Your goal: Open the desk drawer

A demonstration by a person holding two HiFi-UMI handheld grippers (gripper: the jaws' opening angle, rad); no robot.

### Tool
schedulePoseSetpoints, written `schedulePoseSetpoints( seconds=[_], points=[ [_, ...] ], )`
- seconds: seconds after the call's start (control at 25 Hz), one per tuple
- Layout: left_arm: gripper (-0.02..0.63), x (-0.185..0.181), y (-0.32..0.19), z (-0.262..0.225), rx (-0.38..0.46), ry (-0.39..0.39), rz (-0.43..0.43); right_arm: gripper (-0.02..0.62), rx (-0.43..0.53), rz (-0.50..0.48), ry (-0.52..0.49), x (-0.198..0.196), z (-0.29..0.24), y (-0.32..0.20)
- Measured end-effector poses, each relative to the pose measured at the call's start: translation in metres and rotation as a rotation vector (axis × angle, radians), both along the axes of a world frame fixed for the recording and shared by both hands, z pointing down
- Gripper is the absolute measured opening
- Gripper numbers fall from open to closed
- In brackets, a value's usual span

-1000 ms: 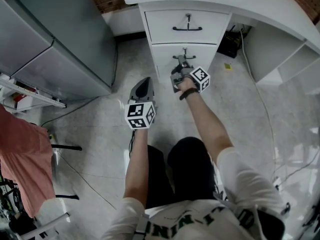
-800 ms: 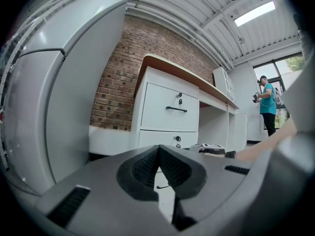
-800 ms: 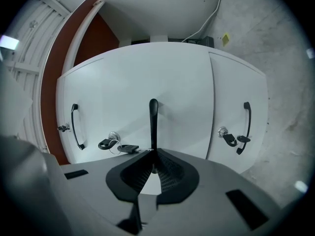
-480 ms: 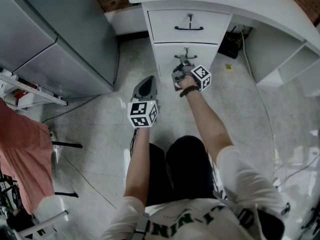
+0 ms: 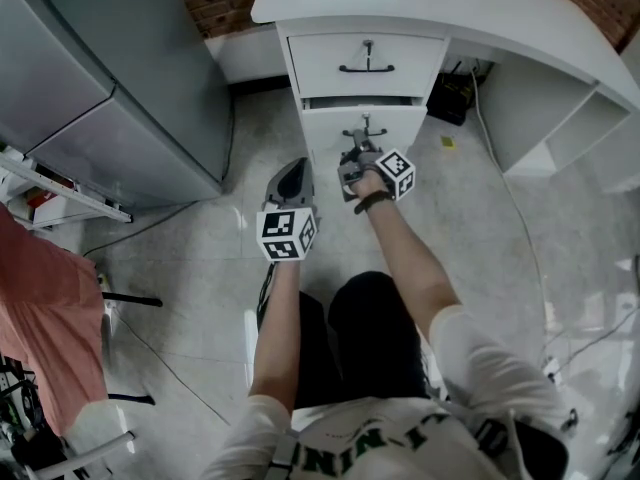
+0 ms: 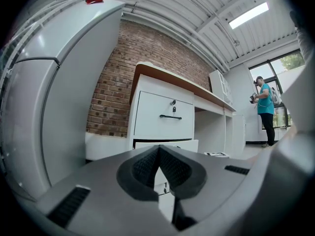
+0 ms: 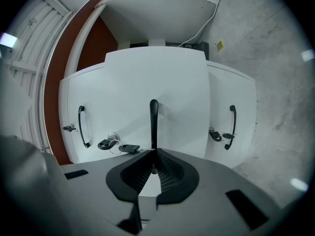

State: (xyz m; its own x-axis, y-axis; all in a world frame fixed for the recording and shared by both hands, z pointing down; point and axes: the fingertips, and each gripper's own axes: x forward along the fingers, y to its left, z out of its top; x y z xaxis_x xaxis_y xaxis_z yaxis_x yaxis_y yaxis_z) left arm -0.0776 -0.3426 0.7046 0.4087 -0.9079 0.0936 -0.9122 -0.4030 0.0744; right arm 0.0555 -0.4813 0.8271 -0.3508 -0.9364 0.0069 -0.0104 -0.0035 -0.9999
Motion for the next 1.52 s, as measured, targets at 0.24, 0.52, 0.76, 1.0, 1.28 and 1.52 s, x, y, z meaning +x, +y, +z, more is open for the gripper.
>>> schedulePoseSetpoints(
  seconds=[0.24, 0.52, 0.76, 1.0, 1.28, 1.52],
  points=[
    [-0.003, 0.012, -0.001, -0.007, 0.006, 0.004, 0.017, 0.020, -0.034, 0.005, -0.003, 0.001, 0.000, 0.013],
    [-0.003, 0.017, -0.002, -0.009, 0.007, 0.007, 0.017, 0.020, -0.057, -0.006, 0.006, 0.000, 0.001, 0.028],
    [-0.003, 0.018, 0.001, -0.013, 0.010, -0.009, 0.027, 0.020, -0.061, -0.009, 0.004, 0.000, 0.001, 0.041],
    [-0.003, 0.017, 0.005, -0.021, 0.023, -0.015, 0.027, 0.020, -0.068, -0.019, 0.001, 0.000, 0.001, 0.055],
    [-0.003, 0.018, 0.010, -0.025, 0.030, -0.015, 0.026, 0.020, -0.070, -0.034, 0.001, 0.001, 0.002, 0.069],
    [-0.003, 0.017, 0.015, -0.020, 0.019, -0.014, 0.025, 0.020, -0.071, -0.042, 0.003, 0.001, 0.003, 0.077]
  ],
)
